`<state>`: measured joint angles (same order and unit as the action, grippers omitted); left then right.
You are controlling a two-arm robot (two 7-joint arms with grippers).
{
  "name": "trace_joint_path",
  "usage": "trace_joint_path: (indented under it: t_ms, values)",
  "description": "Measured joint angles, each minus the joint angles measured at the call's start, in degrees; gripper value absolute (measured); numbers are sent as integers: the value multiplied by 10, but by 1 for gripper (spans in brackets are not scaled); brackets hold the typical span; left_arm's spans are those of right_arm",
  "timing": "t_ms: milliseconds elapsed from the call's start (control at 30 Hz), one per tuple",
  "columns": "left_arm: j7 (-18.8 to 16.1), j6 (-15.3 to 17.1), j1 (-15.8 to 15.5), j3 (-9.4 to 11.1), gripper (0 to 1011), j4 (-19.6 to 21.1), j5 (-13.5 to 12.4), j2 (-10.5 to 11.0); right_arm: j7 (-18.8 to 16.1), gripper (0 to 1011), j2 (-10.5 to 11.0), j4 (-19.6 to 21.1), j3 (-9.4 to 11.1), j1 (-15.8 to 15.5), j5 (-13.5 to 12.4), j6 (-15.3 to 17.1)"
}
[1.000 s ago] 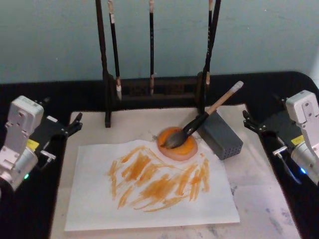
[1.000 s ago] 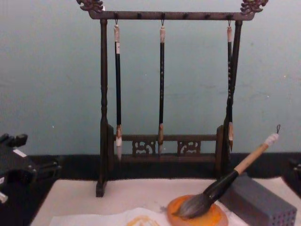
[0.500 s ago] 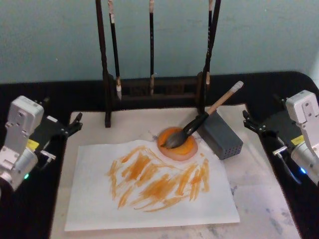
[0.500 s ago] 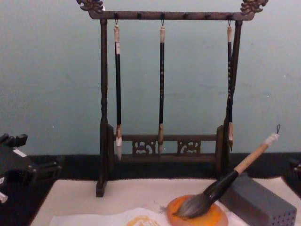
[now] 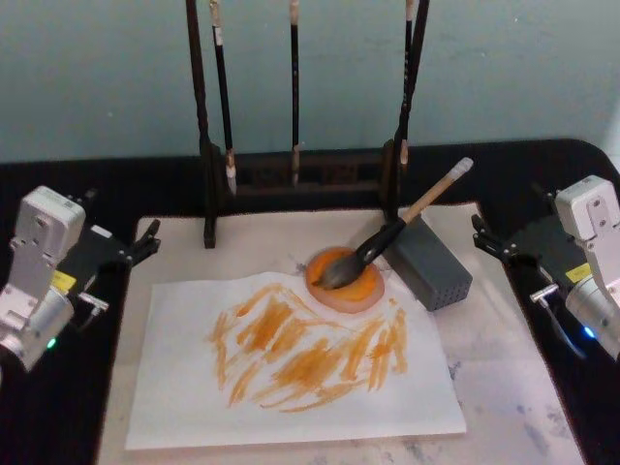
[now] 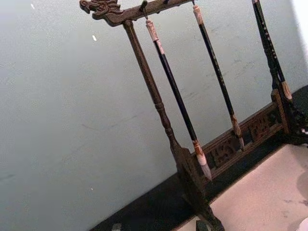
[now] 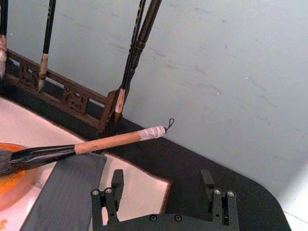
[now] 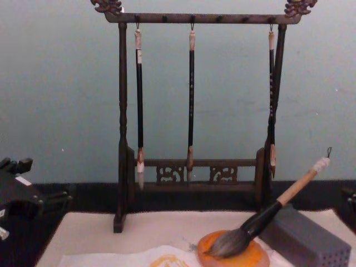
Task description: Pick up the brush from the inkstone, write on the paper, then place the brush back to its original position.
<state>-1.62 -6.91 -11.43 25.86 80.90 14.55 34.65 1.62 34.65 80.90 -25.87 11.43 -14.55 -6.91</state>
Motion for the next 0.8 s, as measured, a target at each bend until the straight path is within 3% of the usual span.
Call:
trace_joint_path:
  t_ms: [300,433,600,667,700,767,800]
  values:
    - [0,0,0,0,1001,0,0,0,0,1000,0,0,0,0,0,0]
    - [0,0,0,0,1001,0,0,0,-12,1000,-4,9,9,-7,-10,4]
    - [0,0,0,0,1001,0,0,0,-36,1000,-13,19,24,-13,-41,13]
    - [0,0,0,0,1001,0,0,0,-59,1000,-23,21,38,-15,-77,29]
    - [0,0,0,0,1001,0,0,0,-59,1000,-23,21,38,-15,-77,29]
    - [0,0,0,0,1001,0,0,0,-83,1000,-37,20,53,-15,-119,52]
    - [0,0,0,0,1001,0,0,0,-83,1000,-37,20,53,-15,-119,52]
